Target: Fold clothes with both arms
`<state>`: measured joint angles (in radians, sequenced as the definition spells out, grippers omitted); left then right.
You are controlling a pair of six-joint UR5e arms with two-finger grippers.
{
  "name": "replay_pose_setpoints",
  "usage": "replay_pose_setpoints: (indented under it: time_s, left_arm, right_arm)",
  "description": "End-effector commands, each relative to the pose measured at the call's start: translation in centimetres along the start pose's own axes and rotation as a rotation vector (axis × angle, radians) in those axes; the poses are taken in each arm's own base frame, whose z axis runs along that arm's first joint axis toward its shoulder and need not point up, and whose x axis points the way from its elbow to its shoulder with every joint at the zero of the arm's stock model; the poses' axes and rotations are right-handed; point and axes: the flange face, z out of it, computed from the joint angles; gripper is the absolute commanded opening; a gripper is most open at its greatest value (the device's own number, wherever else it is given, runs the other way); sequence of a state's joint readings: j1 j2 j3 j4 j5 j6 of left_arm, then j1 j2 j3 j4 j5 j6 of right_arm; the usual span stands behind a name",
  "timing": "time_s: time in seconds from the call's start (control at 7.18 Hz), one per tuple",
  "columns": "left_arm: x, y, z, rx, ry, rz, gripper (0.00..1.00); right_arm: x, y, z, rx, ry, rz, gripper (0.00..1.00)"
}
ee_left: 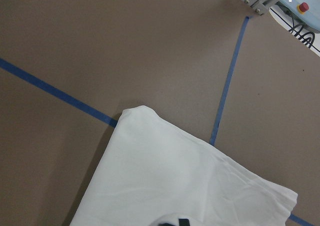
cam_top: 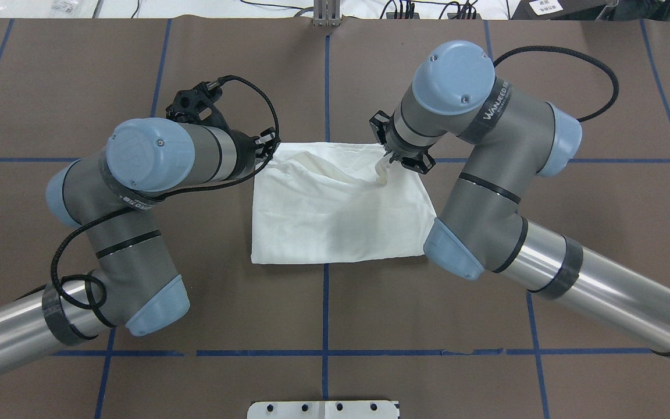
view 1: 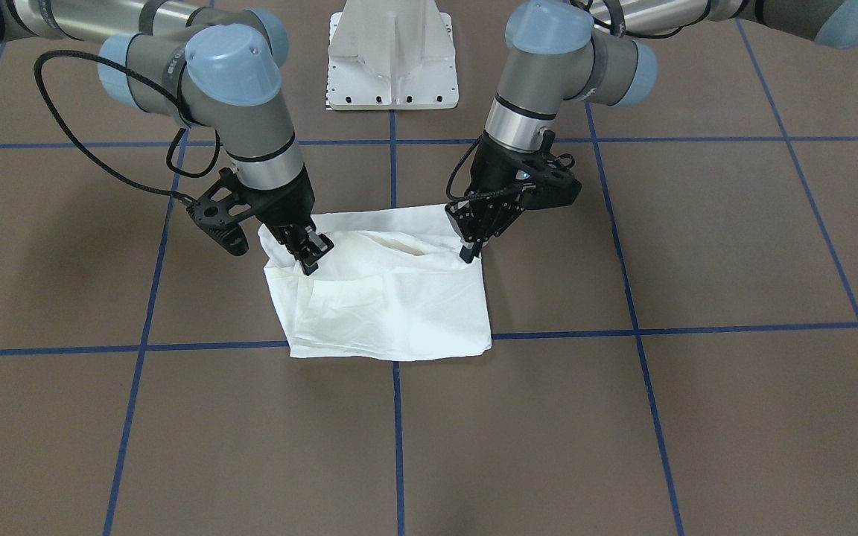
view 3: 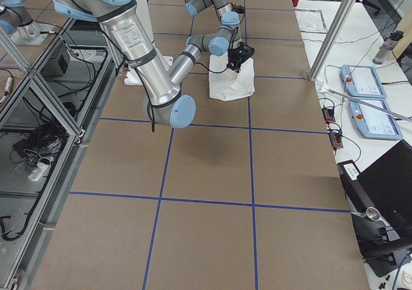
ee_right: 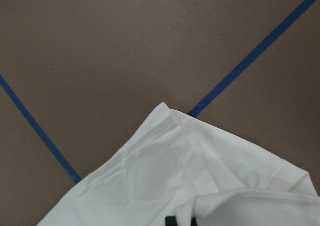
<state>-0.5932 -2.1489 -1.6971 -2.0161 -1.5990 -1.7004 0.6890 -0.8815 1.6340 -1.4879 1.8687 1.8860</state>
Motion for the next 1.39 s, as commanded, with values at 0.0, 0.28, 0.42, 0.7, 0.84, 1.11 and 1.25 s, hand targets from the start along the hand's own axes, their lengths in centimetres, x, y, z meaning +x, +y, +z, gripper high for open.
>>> replay_pose_setpoints:
  time_s: [0.0,0.28,0.42,0.7,0.84,1.11,1.25]
  left_arm:
    - [-1.3,-4.2,3.4,0.051,-0.001,0.038,0.0]
    - [-3.0,-9.2,6.2,0.108,0.013,0.102,0.64]
    - [-3.0,-10.8,5.7,0.129,0.012,0.126,0.69]
    - [-3.0,-10.9,5.6,0.123,0.015,0.128,0.7]
    - [-3.5,-11.0,5.1,0.065,0.016,0.189,0.69]
    - [-8.3,-12.5,0.2,-0.049,0.034,0.439,0.69]
    - [-11.9,-14.7,-2.8,-0.085,0.031,0.579,0.7]
  right_arm:
    - [-3.6,-2.4,2.7,-0.005,0.0,0.0,0.0]
    - [-5.2,-7.6,4.7,0.023,-0.024,-0.119,1.0]
    - [-4.2,-14.2,3.9,-0.006,0.004,-0.154,1.0]
    - [0.8,-21.4,4.1,0.005,0.048,-0.236,1.0]
    - [2.9,-23.6,3.3,-0.005,0.048,-0.249,1.0]
    - [12.4,-30.1,-0.6,-0.043,0.037,-0.36,1.0]
    - [18.3,-34.1,-2.6,-0.065,0.037,-0.461,1.0]
